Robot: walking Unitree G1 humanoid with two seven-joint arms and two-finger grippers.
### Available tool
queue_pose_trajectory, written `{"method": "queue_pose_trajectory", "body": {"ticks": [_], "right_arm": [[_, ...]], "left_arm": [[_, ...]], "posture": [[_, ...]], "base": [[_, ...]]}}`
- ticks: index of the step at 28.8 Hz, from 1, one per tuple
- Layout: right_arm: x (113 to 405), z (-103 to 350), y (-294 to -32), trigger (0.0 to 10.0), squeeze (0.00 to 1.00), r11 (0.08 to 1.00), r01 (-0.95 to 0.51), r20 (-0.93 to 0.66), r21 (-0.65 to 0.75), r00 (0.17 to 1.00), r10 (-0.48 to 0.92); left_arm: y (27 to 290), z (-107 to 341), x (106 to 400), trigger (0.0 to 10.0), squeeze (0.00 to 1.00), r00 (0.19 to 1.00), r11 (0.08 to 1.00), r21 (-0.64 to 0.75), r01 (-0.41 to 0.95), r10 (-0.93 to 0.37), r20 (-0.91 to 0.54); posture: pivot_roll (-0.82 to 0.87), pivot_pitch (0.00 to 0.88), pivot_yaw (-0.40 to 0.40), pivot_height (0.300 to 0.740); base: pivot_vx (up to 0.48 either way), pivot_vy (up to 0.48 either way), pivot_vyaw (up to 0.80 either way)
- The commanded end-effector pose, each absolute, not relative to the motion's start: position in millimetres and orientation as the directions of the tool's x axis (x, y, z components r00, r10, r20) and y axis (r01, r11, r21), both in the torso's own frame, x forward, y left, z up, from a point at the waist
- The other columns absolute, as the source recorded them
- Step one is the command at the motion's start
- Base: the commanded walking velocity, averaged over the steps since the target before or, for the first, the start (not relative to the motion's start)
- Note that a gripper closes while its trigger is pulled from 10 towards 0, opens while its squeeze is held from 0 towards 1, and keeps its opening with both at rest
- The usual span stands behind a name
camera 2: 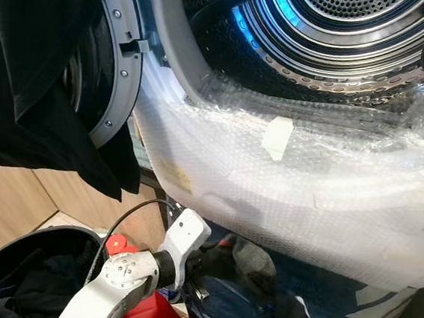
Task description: Clothes washing
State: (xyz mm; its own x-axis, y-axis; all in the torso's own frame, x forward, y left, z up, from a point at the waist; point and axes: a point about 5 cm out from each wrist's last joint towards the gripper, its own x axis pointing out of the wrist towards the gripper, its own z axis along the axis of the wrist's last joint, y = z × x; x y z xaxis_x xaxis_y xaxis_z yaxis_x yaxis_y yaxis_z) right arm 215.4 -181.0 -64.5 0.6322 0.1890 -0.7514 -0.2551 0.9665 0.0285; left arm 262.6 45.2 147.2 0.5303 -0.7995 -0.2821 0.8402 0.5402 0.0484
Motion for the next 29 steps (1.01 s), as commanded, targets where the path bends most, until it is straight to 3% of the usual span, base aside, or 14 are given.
{"method": "queue_pose_trajectory", "body": {"ticks": [1, 6, 9, 10, 11, 15, 19, 23, 26, 28, 29], "right_arm": [[223, -58, -181, 10.0, 0.0, 0.944, -0.33, -0.726, 0.021, 0.644, 0.241], [215, -57, -187, 10.0, 0.0, 0.831, -0.556, -0.744, 0.011, 0.551, 0.378], [214, -56, -187, 10.0, 0.01, 0.803, -0.595, -0.739, 0.023, 0.531, 0.414], [214, -55, -187, 10.0, 0.1, 0.786, -0.618, -0.741, 0.019, 0.519, 0.426], [213, -55, -187, 10.0, 0.1, 0.758, -0.652, -0.748, 0.011, 0.498, 0.439], [208, -58, -189, 10.0, 0.0, 0.724, -0.689, -0.773, -0.012, 0.466, 0.43], [196, -67, -186, 10.0, 0.0, 0.654, -0.756, -0.833, -0.035, 0.384, 0.399], [198, -66, -179, 10.0, 0.0, 0.659, -0.752, -0.814, -0.024, 0.397, 0.424], [208, -60, -175, 10.0, 0.0, 0.632, -0.774, -0.793, -0.04, 0.41, 0.451], [215, -54, -173, 10.0, 0.18, 0.674, -0.738, -0.749, 0.014, 0.439, 0.497], [215, -54, -173, 10.0, 0.18, 0.674, -0.738, -0.749, 0.014, 0.439, 0.497]], "left_arm": [[46, 149, 264, 0.0, 0.0, 0.544, 0.552, 0.055, 0.832, -0.795, -0.267], [34, 152, 255, 0.0, 0.0, 0.481, 0.482, 0.053, 0.874, -0.849, -0.22], [31, 150, 252, 0.0, 0.0, 0.477, 0.48, 0.044, 0.876, -0.852, -0.216], [31, 151, 254, 0.0, 0.0, 0.49, 0.493, 0.039, 0.869, -0.846, -0.209], [33, 154, 257, 0.0, 0.0, 0.518, 0.522, 0.03, 0.852, -0.834, -0.189], [45, 180, 273, 0.0, 0.0, 0.624, 0.625, -0.024, 0.78, -0.781, -0.04], [53, 216, 276, 0.0, 0.0, 0.619, 0.624, -0.023, 0.781, -0.768, 0.164], [53, 209, 274, 0.0, 0.0, 0.612, 0.616, -0.003, 0.787, -0.781, 0.122], [50, 186, 264, 0.0, 0.0, 0.546, 0.546, -0.005, 0.838, -0.837, 0.032], [50, 179, 261, 0.0, 0.0, 0.532, 0.532, -0.008, 0.847, -0.847, 0.007], [50, 179, 261, 0.0, 0.0, 0.532, 0.532, -0.008, 0.847, -0.847, 0.007]], "posture": [[0.06, 0.0, -0.031, 0.74], [0.04, 0.0, -0.035, 0.74], [0.03, 0.0, -0.036, 0.74], [0.03, 0.0, -0.036, 0.74], [0.03, 0.0, -0.035, 0.74], [0.03, 0.0, -0.037, 0.74], [0.04, 0.0, -0.042, 0.74], [0.04, 0.0, -0.043, 0.74], [0.04, 0.0, -0.043, 0.74], [0.04, 0.0, -0.043, 0.74], [0.04, 0.0, -0.043, 0.74]], "base": [[0.0, 0.0, 0.0], [0.0, 0.0, 0.0], [0.0, 0.0, 0.0], [0.0, 0.0, 0.0], [0.0, 0.0, 0.0], [0.0, 0.0, 0.0], [0.0, 0.0, 0.0], [0.0, 0.0, 0.0], [0.0, 0.0, 0.0], [0.0, 0.0, 0.0], [0.0, 0.0, 0.0]]}}
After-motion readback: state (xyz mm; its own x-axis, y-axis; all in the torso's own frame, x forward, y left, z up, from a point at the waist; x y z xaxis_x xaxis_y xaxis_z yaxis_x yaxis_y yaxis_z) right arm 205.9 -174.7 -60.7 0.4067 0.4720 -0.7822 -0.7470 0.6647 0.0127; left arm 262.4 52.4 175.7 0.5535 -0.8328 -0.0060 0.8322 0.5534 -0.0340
